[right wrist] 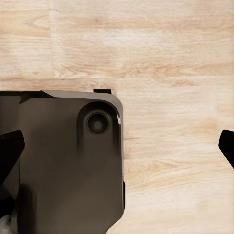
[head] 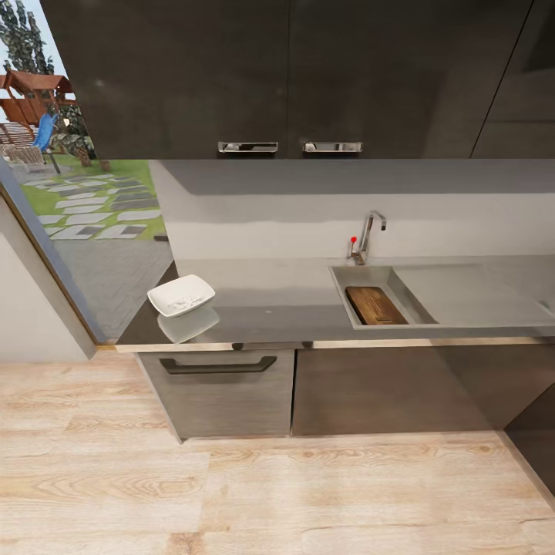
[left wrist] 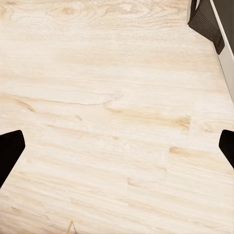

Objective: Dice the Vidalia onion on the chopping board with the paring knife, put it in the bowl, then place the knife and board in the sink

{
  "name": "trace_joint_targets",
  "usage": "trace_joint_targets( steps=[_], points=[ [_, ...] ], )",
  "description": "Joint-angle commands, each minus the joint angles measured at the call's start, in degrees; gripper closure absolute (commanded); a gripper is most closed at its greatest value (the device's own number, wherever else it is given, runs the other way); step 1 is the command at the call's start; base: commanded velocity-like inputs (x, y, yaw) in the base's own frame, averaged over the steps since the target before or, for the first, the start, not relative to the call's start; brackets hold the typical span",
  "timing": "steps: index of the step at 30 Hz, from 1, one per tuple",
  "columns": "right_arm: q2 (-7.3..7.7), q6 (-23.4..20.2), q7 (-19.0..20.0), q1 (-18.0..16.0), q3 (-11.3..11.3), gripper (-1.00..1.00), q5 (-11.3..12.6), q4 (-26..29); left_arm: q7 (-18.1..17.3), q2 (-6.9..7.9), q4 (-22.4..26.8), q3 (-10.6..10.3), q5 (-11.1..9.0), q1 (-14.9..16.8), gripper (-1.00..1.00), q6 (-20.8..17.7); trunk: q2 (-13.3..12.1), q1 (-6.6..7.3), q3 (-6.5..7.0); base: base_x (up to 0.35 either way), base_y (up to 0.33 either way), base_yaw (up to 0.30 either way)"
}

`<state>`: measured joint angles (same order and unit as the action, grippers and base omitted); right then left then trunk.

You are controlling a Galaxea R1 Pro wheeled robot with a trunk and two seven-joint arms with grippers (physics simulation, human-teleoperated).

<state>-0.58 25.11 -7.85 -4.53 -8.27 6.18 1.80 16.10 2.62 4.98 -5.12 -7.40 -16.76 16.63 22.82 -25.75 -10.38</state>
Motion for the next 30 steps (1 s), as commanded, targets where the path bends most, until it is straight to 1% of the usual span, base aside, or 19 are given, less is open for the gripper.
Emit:
trace_joint_targets(
  steps=[1, 30],
  points=[
    [-0.02, 0.20, -0.14, -0.04, -0.51, -1.00, 0.59, -0.05, 0.16, 0.01, 0.12, -0.51, -0.60, -0.03, -1.00, 0.07, 0.10, -0.03, -0.10, 0.000, 0.000, 0.000],
    [-0.03, 0.20, -0.14, -0.04, -0.51, -1.00, 0.59, -0.06, 0.16, 0.01, 0.12, -0.51, -0.60, -0.03, -1.00, 0.07, 0.10, -0.03, -0.10, 0.000, 0.000, 0.000]
  ],
)
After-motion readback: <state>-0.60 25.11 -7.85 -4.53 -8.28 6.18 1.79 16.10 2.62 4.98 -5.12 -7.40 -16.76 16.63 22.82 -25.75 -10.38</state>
